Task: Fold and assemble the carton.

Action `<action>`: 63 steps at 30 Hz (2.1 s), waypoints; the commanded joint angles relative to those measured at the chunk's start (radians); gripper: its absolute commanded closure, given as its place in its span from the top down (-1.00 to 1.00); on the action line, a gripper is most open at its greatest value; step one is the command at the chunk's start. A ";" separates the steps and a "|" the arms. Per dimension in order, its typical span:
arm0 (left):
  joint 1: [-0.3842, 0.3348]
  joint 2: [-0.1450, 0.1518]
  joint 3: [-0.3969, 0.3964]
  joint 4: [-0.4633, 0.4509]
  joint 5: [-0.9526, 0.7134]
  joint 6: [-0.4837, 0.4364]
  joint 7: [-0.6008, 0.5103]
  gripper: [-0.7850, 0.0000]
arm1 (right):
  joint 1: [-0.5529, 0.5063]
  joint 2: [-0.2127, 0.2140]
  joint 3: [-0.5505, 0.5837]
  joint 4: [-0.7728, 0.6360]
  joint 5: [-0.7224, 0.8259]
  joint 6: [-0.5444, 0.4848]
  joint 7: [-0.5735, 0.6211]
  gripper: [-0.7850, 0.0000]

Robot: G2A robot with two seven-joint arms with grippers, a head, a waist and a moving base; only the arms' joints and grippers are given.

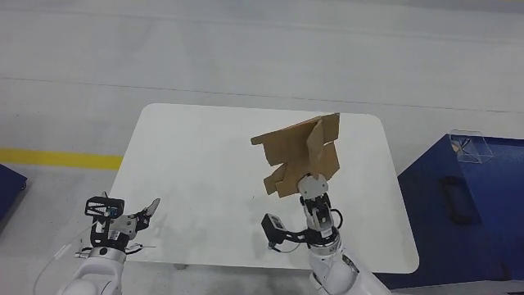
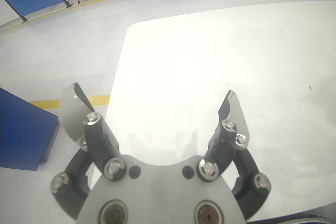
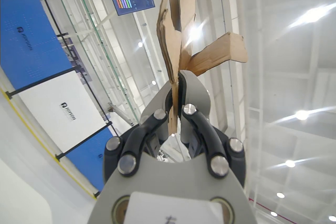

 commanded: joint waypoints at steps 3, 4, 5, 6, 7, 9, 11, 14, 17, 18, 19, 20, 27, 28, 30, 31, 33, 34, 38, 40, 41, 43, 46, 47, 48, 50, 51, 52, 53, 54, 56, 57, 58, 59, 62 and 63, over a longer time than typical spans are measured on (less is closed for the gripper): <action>0.000 0.000 0.000 0.000 0.000 0.000 0.000 1.00 | 0.018 0.005 0.079 -0.007 -0.042 0.000 -0.043 -1.00; 0.000 0.000 0.000 0.000 0.000 0.000 0.000 1.00 | 0.025 0.005 0.122 -0.022 -0.130 0.000 -0.031 -1.00; 0.000 0.000 0.000 0.000 0.000 0.000 0.000 1.00 | 0.022 0.004 0.166 -0.041 -0.232 0.000 0.005 -1.00; 0.000 0.000 0.000 0.000 0.000 0.000 0.000 1.00 | 0.014 0.002 0.204 -0.061 -0.325 0.000 0.056 -1.00; 0.000 0.000 0.000 0.000 0.000 0.000 0.000 1.00 | 0.010 -0.001 0.248 -0.085 -0.426 -0.013 0.113 -1.00; 0.000 0.000 0.000 0.000 0.000 0.000 0.000 1.00 | 0.002 -0.008 0.332 -0.140 -0.652 -0.071 0.255 -1.00; 0.000 0.000 0.000 0.000 0.000 0.000 0.000 1.00 | -0.003 -0.012 0.403 -0.188 -0.857 -0.163 0.409 -1.00; 0.000 0.000 0.000 0.000 0.000 0.000 0.000 1.00 | -0.001 -0.010 0.498 -0.229 -1.159 -0.365 0.611 -1.00; 0.000 0.000 0.000 0.000 0.000 0.000 0.000 1.00 | 0.015 -0.002 0.599 -0.209 -1.417 -0.592 0.789 -1.00; 0.000 0.000 0.000 0.000 0.000 0.000 0.000 1.00 | 0.022 0.002 0.635 -0.200 -1.512 -0.680 0.820 -1.00; 0.000 0.000 0.000 0.000 0.000 0.000 0.000 1.00 | 0.027 0.006 0.668 -0.191 -1.605 -0.772 0.848 -1.00; 0.000 0.000 0.000 0.000 0.000 0.000 0.000 1.00 | 0.028 0.009 0.688 -0.183 -1.681 -0.842 0.875 -1.00; 0.000 0.000 0.000 0.000 0.000 0.000 0.000 1.00 | 0.003 0.011 0.705 -0.107 -1.916 -1.226 0.974 -1.00; 0.000 0.000 0.000 0.000 0.000 0.000 0.000 1.00 | -0.005 0.010 0.693 -0.094 -1.922 -1.272 0.974 -1.00; 0.000 0.000 0.000 0.000 0.000 0.000 0.000 1.00 | -0.005 0.007 0.686 -0.076 -1.948 -1.313 0.957 -1.00; 0.000 0.000 0.000 0.000 0.000 0.000 0.000 1.00 | -0.003 0.005 0.686 -0.063 -1.991 -1.337 0.933 -1.00; 0.000 0.000 0.000 0.000 0.000 0.000 0.000 1.00 | -0.003 0.005 0.686 -0.063 -1.991 -1.337 0.933 -1.00; 0.000 0.000 0.000 0.000 0.000 0.000 0.000 1.00 | -0.003 0.005 0.686 -0.063 -1.991 -1.337 0.933 -1.00; 0.000 0.000 0.000 0.000 0.000 0.000 0.000 1.00 | -0.003 0.005 0.686 -0.063 -1.991 -1.337 0.933 -1.00; 0.000 0.000 0.000 0.000 0.000 0.000 0.000 1.00 | -0.003 0.005 0.686 -0.063 -1.991 -1.337 0.933 -1.00; 0.000 0.000 0.000 0.000 0.000 0.000 0.000 1.00 | -0.003 0.005 0.686 -0.063 -1.991 -1.337 0.933 -1.00; 0.000 0.000 0.000 0.000 0.000 0.000 0.000 1.00 | -0.003 0.005 0.686 -0.063 -1.991 -1.337 0.933 -1.00; 0.000 0.000 0.000 0.000 0.000 0.000 0.000 1.00 | 0.017 0.009 0.716 -0.120 -2.053 -1.375 0.896 -1.00; 0.000 0.000 0.000 0.000 0.000 0.000 0.000 1.00 | 0.033 0.014 0.748 -0.168 -2.125 -1.396 0.874 -1.00; 0.000 0.000 0.000 0.000 0.000 0.000 0.000 1.00 | 0.042 0.020 0.786 -0.214 -2.188 -1.420 0.851 -1.00; 0.000 0.000 0.000 0.000 0.000 0.000 0.000 1.00 | 0.056 0.030 0.876 -0.288 -2.287 -1.471 0.799 -1.00; 0.000 0.000 0.000 0.000 0.000 0.000 0.000 1.00 | 0.065 0.036 0.922 -0.327 -2.326 -1.500 0.770 -1.00; 0.000 0.000 0.000 0.000 0.000 0.000 0.000 1.00 | 0.073 0.039 0.962 -0.356 -2.322 -1.535 0.735 -1.00; 0.000 0.000 0.000 0.000 0.000 0.000 0.000 1.00 | 0.082 0.041 0.995 -0.378 -2.305 -1.561 0.709 -1.00; 0.000 0.000 0.000 0.000 0.000 0.000 0.000 1.00 | 0.095 0.046 1.032 -0.400 -2.310 -1.584 0.686 -1.00; 0.000 0.000 0.000 0.000 0.000 0.000 0.000 1.00 | 0.119 0.057 1.111 -0.447 -2.399 -1.634 0.636 -1.00; 0.000 0.000 0.000 0.000 0.000 0.000 0.000 1.00 | 0.130 0.063 1.144 -0.474 -2.444 -1.664 0.606 -1.00; 0.000 0.000 0.000 0.000 0.000 0.000 0.000 1.00 | 0.138 0.069 1.171 -0.500 -2.496 -1.695 0.575 -1.00; 0.000 0.000 0.000 0.000 0.000 0.000 0.000 1.00 | 0.147 0.075 1.191 -0.517 -2.554 -1.730 0.540 -1.00; 0.000 0.000 0.000 0.000 0.000 0.000 0.000 1.00 | 0.143 0.096 1.218 -0.548 -2.685 -1.820 0.450 -1.00; 0.000 0.000 0.000 0.000 0.000 0.000 0.000 1.00 | 0.136 0.103 1.222 -0.558 -2.725 -1.846 0.424 -1.00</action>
